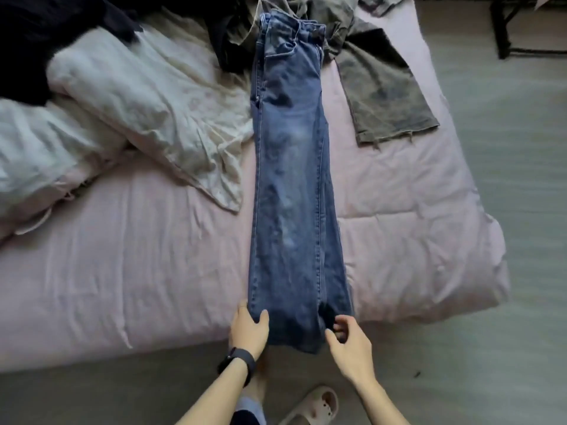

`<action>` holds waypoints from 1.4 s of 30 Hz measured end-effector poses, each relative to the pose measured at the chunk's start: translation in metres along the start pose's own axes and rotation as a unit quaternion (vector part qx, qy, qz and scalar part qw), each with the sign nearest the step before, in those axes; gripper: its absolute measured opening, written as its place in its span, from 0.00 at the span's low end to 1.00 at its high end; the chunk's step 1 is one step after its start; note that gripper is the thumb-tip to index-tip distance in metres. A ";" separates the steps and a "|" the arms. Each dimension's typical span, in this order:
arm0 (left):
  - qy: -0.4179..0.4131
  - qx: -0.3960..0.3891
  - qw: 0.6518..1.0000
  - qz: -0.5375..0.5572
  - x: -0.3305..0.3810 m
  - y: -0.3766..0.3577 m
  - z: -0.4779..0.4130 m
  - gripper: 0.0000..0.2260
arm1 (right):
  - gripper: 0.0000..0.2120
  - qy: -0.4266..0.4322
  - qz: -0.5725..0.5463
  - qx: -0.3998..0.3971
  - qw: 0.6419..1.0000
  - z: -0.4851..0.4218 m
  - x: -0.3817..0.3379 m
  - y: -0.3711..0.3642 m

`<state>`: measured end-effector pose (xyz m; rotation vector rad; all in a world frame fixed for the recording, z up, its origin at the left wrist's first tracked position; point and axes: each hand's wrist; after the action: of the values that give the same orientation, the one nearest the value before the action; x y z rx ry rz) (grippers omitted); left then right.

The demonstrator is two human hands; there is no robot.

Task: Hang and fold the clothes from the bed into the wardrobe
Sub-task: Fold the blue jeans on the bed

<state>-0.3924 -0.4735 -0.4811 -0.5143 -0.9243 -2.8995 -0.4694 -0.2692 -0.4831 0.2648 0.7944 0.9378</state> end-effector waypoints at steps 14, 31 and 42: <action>-0.051 -0.084 0.993 0.071 -0.064 0.004 0.020 0.05 | 0.14 0.085 -0.121 0.025 0.989 0.016 0.031 -0.011; -0.013 -0.104 0.994 0.006 -0.071 -0.082 -0.022 0.23 | 0.23 -0.022 -0.071 0.088 0.993 -0.040 0.080 -0.032; -0.053 -0.114 0.992 0.021 -0.086 -0.049 0.060 0.17 | 0.10 -0.009 0.002 -0.017 1.000 0.029 0.107 0.005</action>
<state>-0.3012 -0.4037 -0.4904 -0.6985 -0.5855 -2.9811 -0.4153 -0.1769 -0.5132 0.2442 0.7612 0.9499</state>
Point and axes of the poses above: each hand's wrist, its own z-axis away from the middle knuckle, its own y-axis out of the back of the hand, x = y × z, and after that the axes turned 4 degrees about -z, right-handed
